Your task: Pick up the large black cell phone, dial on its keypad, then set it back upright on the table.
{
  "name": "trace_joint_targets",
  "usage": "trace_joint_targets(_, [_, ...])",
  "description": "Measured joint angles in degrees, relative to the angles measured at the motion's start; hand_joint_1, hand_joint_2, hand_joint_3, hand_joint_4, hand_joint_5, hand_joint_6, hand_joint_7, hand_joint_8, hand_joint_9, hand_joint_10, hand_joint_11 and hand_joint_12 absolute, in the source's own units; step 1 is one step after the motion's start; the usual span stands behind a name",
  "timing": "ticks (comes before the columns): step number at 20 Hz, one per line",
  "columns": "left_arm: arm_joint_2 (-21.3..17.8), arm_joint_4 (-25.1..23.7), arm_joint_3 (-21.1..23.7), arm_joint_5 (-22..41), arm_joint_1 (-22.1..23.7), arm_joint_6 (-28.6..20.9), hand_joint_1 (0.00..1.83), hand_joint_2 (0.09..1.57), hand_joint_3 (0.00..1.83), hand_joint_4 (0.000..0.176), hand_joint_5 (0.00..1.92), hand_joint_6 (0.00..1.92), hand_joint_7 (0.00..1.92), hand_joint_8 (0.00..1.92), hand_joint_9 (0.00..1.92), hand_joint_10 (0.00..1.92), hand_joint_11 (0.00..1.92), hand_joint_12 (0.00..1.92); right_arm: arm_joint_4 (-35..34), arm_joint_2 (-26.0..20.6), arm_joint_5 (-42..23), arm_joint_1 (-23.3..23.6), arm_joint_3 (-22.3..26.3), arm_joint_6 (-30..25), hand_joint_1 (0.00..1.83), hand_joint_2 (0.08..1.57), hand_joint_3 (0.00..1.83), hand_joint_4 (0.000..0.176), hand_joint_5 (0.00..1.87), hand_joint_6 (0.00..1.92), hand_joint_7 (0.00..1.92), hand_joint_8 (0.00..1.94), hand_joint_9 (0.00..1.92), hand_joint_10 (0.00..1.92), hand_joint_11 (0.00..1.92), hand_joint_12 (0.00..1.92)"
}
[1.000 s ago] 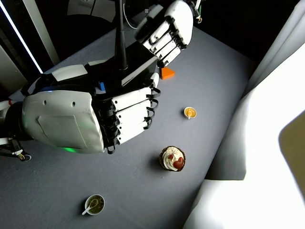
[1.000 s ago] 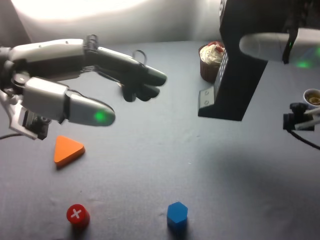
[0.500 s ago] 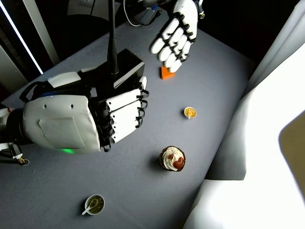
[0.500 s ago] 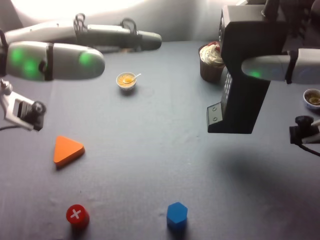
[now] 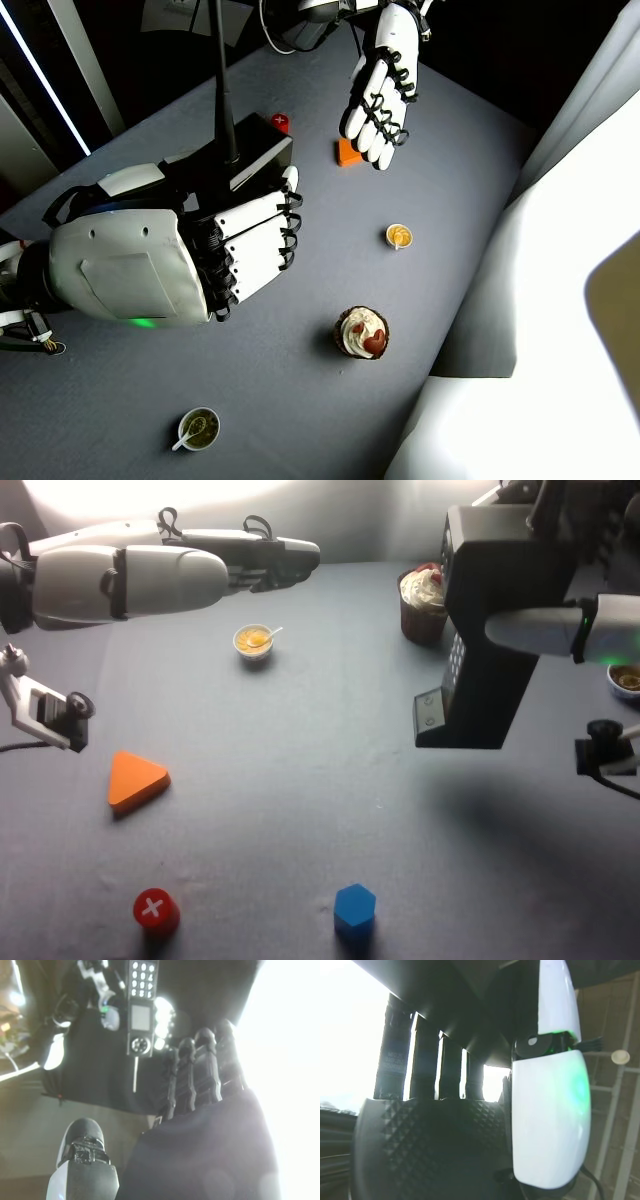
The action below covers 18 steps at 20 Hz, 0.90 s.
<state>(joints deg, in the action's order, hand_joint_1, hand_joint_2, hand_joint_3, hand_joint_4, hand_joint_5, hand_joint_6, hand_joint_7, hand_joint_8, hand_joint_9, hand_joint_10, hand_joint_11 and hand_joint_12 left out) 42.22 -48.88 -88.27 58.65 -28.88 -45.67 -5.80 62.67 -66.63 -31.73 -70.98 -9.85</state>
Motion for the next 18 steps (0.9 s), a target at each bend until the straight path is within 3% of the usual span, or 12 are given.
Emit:
trace_joint_targets(1, [0.0, 1.57, 0.37, -1.07, -0.79, -0.9, 0.0, 1.07, 0.0, 0.0, 0.16, 0.01, 0.16, 0.01, 0.1, 0.01, 0.05, 0.03, 0.02, 0.0, 0.44, -0.42, -0.04, 0.0, 1.47, 1.09, 0.0, 0.0, 0.93, 0.96, 1.01, 0.86, 1.01, 0.97, 0.84, 1.49])
trace_joint_targets(2, [0.0, 2.29, 0.61, -2.6, -0.85, -1.7, 0.0, 1.07, 0.0, 0.0, 0.16, 0.01, 0.16, 0.01, 0.1, 0.01, 0.05, 0.03, 0.04, 0.0, 0.7, -0.72, -0.13, 0.02, 1.49, 1.09, 0.0, 0.0, 0.91, 0.97, 0.99, 0.87, 1.02, 0.96, 0.83, 1.53])
trace_joint_targets(3, [0.0, 3.1, 0.61, -3.61, -1.14, -3.17, 0.0, 1.07, 0.0, 0.0, 0.16, 0.01, 0.16, 0.01, 0.1, 0.01, 0.05, 0.03, -0.11, 0.0, 0.76, -0.81, -0.13, 0.02, 1.49, 1.09, 0.0, 0.0, 0.91, 0.97, 0.99, 0.87, 1.02, 0.96, 0.83, 1.53])
trace_joint_targets(4, [-0.13, 4.37, 1.03, -4.66, -1.42, -3.96, 0.0, 1.07, 0.0, 0.0, 0.17, 0.01, 0.17, 0.01, 0.11, 0.01, 0.06, 0.04, -0.17, 0.04, 0.5, -1.14, -0.13, 0.0, 1.4, 1.1, 0.0, 0.0, 0.91, 1.01, 1.01, 0.9, 1.01, 1.07, 0.87, 1.3])
trace_joint_targets(5, [-0.2, 3.85, 1.16, -5.66, -1.46, -4.17, 0.0, 1.08, 0.0, 0.0, 0.16, 0.0, 0.17, 0.01, 0.11, 0.01, 0.05, 0.04, -0.11, 0.17, 0.52, -1.46, -0.28, 0.02, 1.47, 1.09, 0.0, 0.0, 0.9, 0.96, 1.01, 0.87, 1.04, 0.96, 0.86, 1.47])
trace_joint_targets(7, [-0.24, 2.49, 2.21, -6.67, -1.53, -4.85, 0.0, 1.07, 0.0, 0.0, 0.16, 0.0, 0.17, 0.01, 0.11, 0.01, 0.05, 0.04, -0.44, 0.33, 0.96, -1.86, -0.37, 0.0, 1.49, 1.1, 0.0, 0.0, 0.89, 0.97, 0.98, 0.9, 1.02, 0.97, 0.82, 1.56])
trace_joint_targets(10, [-0.22, 1.86, 3.23, -6.45, -1.4, -5.22, 0.0, 1.08, 0.0, 0.0, 0.16, 0.0, 0.17, 0.0, 0.11, 0.01, 0.04, 0.05, -0.66, 0.42, 1.42, -2.23, -0.42, 0.0, 1.49, 1.09, 0.0, 0.0, 0.9, 0.97, 1.0, 0.89, 1.06, 0.91, 0.82, 1.53])
trace_joint_targets(14, [-0.24, 2.16, 3.15, -6.51, -1.33, -5.25, 0.0, 1.08, 0.0, 0.0, 0.15, 0.0, 0.16, 0.0, 0.11, 0.0, 0.04, 0.06, -0.55, 1.03, 2.16, -2.34, -1.09, -0.09, 1.49, 1.1, 0.0, 0.0, 0.86, 1.03, 0.98, 0.91, 1.02, 0.97, 0.78, 1.56])
trace_joint_targets(15, [-0.24, 2.25, 2.91, -6.56, -1.33, -5.25, 0.0, 1.08, 0.0, 0.0, 0.18, 0.0, 0.19, 0.0, 0.13, 0.0, 0.01, 0.17, -0.55, 1.18, 2.29, -2.4, -1.33, -0.15, 1.49, 1.1, 0.0, 0.0, 0.9, 0.96, 0.99, 0.91, 1.02, 0.97, 0.8, 1.55])
trace_joint_targets(18, [-0.24, 3.32, 2.34, -6.8, -1.27, -5.27, 0.0, 1.09, 0.0, 0.0, 0.21, 0.0, 0.2, 0.0, 0.14, 0.0, 0.0, 0.24, -0.31, 1.6, 2.43, -2.45, -2.27, -0.24, 1.49, 1.09, 0.0, 0.0, 0.9, 1.0, 1.01, 0.84, 1.03, 0.93, 0.83, 1.51])
